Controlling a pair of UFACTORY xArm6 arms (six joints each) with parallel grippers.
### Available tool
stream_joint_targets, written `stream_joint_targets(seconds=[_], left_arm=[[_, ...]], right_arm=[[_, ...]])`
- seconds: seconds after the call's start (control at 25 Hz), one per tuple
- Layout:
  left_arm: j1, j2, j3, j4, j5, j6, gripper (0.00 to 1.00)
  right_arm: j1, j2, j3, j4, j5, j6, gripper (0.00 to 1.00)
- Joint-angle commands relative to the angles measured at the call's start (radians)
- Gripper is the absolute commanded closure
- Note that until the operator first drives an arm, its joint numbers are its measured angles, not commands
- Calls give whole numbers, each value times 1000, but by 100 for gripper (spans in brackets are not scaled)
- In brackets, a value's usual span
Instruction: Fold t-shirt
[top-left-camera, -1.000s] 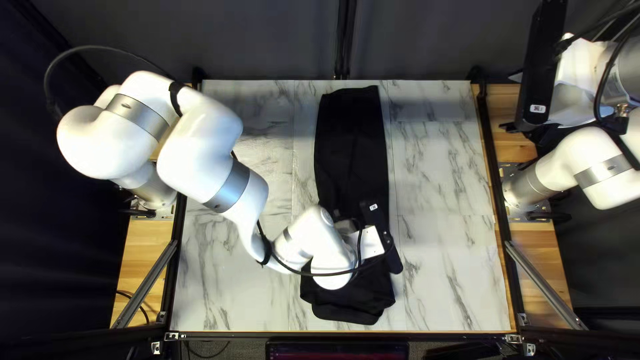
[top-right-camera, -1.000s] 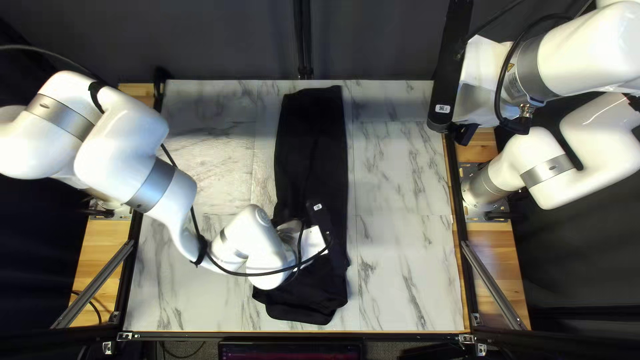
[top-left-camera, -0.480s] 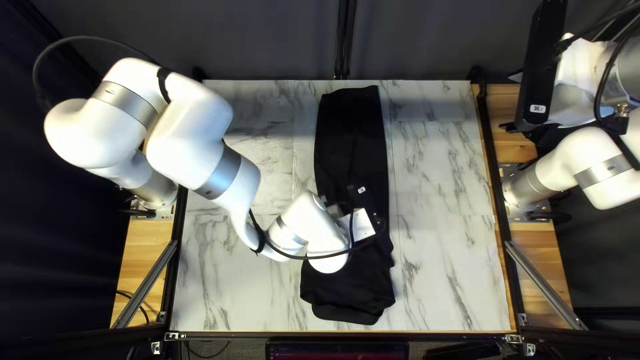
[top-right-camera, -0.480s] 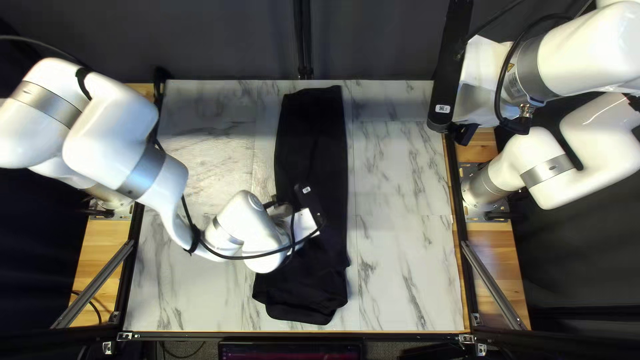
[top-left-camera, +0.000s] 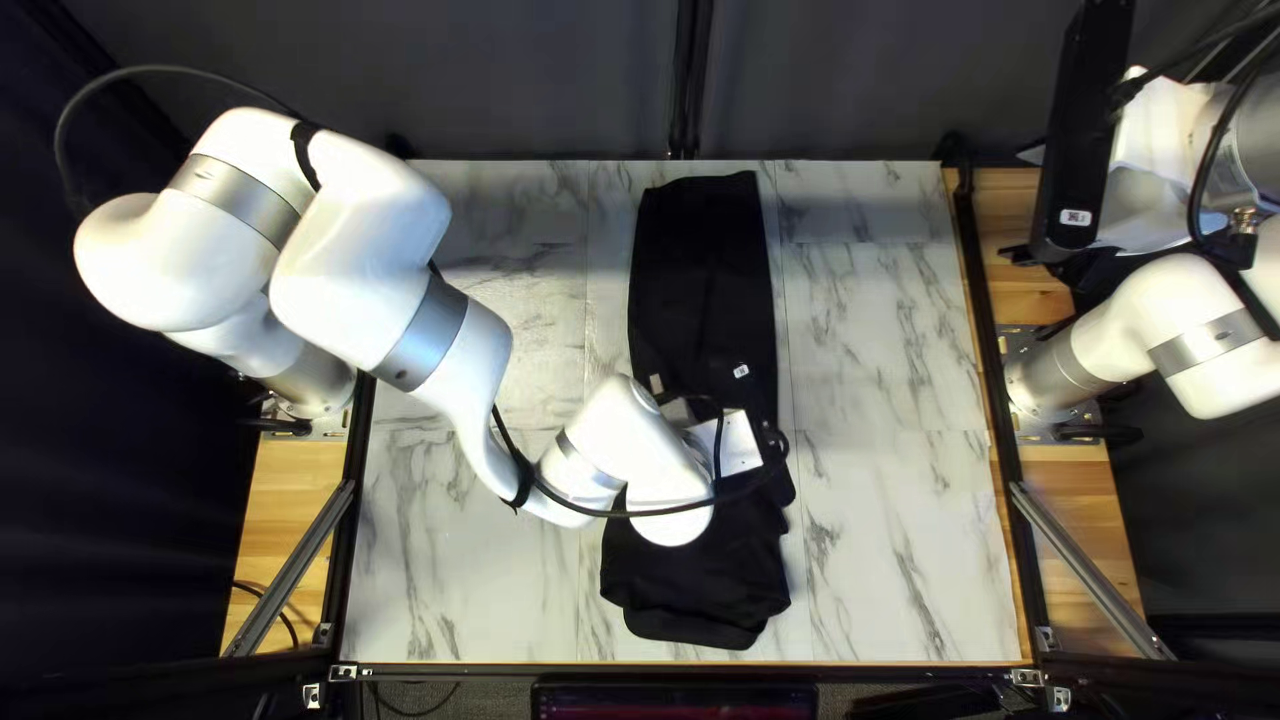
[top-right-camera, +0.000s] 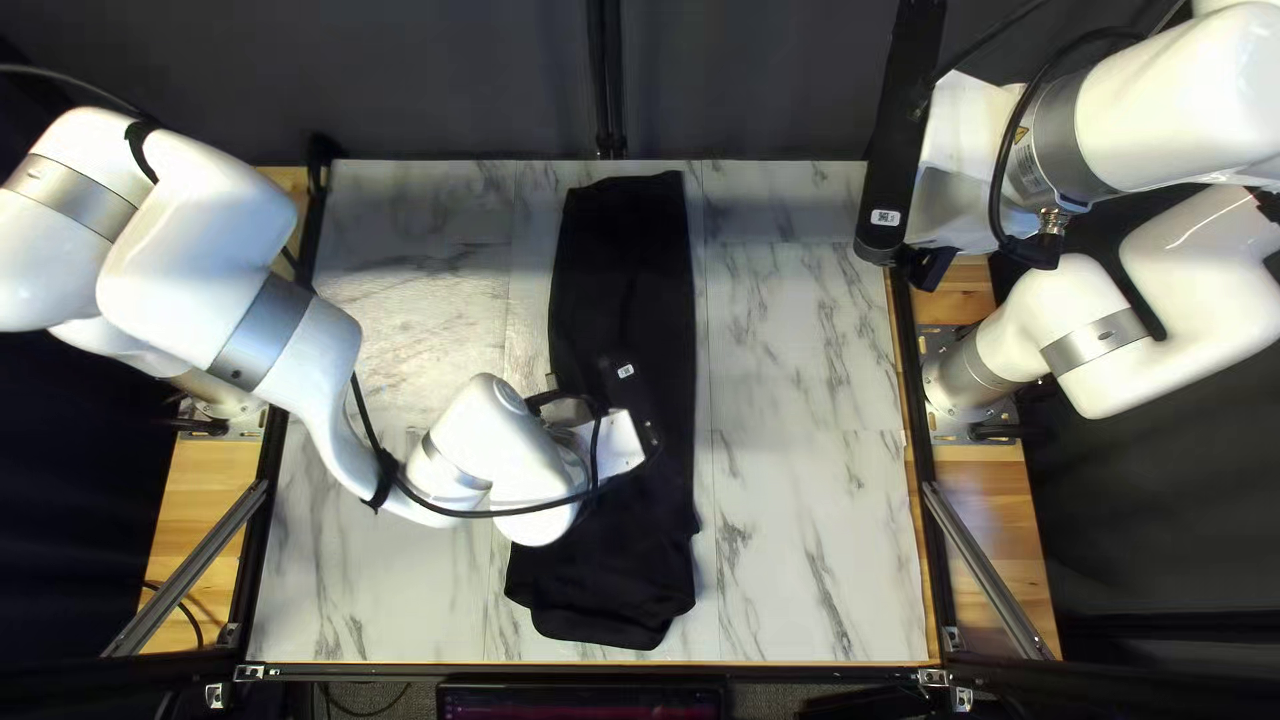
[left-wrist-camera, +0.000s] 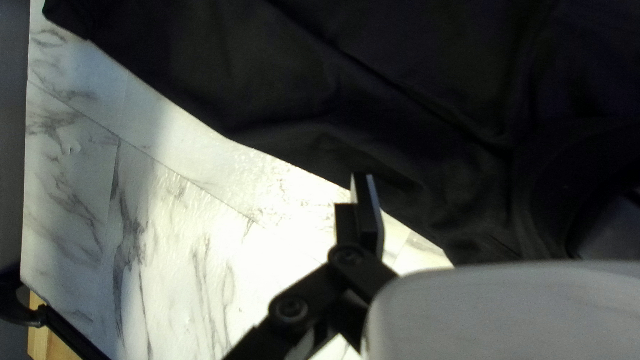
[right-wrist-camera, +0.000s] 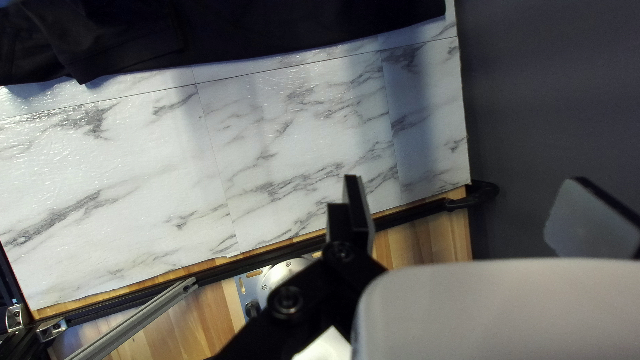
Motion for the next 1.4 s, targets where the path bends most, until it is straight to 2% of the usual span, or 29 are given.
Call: stream_joint_targets(seconds=[0.04, 0.48, 0.68, 1.0, 1.4], left_arm=[[5, -11, 50, -12, -66, -46, 0], [6, -11, 91, -54, -169, -103, 0], [0, -4, 96, -70, -175, -135, 0], [-3, 34, 58, -133, -173, -133, 0], [-7, 31, 64, -153, -184, -124, 0]], right_arm=[[0, 0, 0, 0, 0, 0, 0], [0, 0, 0, 0, 0, 0, 0], [0, 0, 0, 0, 0, 0, 0], [0, 0, 0, 0, 0, 0, 0], [0, 0, 0, 0, 0, 0, 0]])
